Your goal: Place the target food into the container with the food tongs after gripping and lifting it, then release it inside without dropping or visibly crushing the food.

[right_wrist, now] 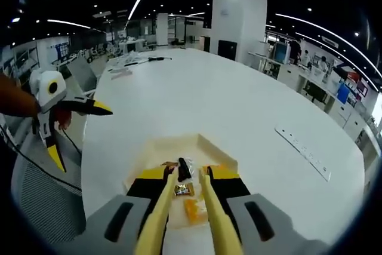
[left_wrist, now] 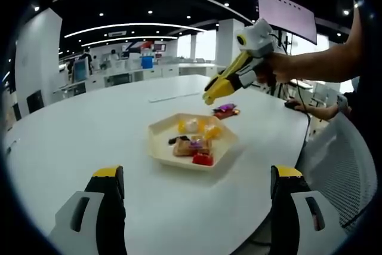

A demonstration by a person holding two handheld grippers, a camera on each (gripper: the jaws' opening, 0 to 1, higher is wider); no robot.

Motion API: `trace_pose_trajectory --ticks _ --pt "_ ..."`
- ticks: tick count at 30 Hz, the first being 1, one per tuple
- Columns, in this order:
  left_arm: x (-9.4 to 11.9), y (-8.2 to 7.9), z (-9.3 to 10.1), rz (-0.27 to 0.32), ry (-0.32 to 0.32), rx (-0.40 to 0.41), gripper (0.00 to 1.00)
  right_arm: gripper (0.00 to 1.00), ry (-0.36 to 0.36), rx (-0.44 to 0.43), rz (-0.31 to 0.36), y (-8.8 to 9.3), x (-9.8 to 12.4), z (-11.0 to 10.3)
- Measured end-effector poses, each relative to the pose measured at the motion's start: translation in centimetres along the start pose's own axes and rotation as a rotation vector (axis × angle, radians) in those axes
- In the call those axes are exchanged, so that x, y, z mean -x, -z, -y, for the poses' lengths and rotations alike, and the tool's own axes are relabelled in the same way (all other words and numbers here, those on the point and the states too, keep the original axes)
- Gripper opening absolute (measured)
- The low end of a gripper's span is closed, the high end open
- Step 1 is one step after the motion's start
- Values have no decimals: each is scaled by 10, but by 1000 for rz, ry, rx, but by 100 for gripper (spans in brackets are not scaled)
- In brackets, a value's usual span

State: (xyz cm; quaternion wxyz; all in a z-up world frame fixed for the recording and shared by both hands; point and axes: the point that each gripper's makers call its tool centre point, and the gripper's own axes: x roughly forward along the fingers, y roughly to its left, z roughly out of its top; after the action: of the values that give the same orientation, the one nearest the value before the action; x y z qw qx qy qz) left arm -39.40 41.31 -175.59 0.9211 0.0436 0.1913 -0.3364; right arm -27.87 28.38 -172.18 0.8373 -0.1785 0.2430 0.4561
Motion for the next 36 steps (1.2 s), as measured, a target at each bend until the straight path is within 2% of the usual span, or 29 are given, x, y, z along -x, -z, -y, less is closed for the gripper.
trace_pose_trajectory --ticks 9,17,23,27,32,36 --pt "0 -1 -1 6 -3 -3 99 23 6 12 2 -19 -1 -9" --pt "-2 1 6 -5 30 -8 99 23 16 28 62 -67 -4 -24" --pt "-1 0 6 -2 31 -2 99 24 12 44 85 -88 -8 -25" --pt "-1 0 4 4 22 -2 99 24 23 56 82 -88 -7 -19" --pt "0 -2 2 10 12 3 99 24 38 62 61 -75 -1 -5" --pt "1 -3 2 12 9 6 99 25 31 71 71 -70 9 4"
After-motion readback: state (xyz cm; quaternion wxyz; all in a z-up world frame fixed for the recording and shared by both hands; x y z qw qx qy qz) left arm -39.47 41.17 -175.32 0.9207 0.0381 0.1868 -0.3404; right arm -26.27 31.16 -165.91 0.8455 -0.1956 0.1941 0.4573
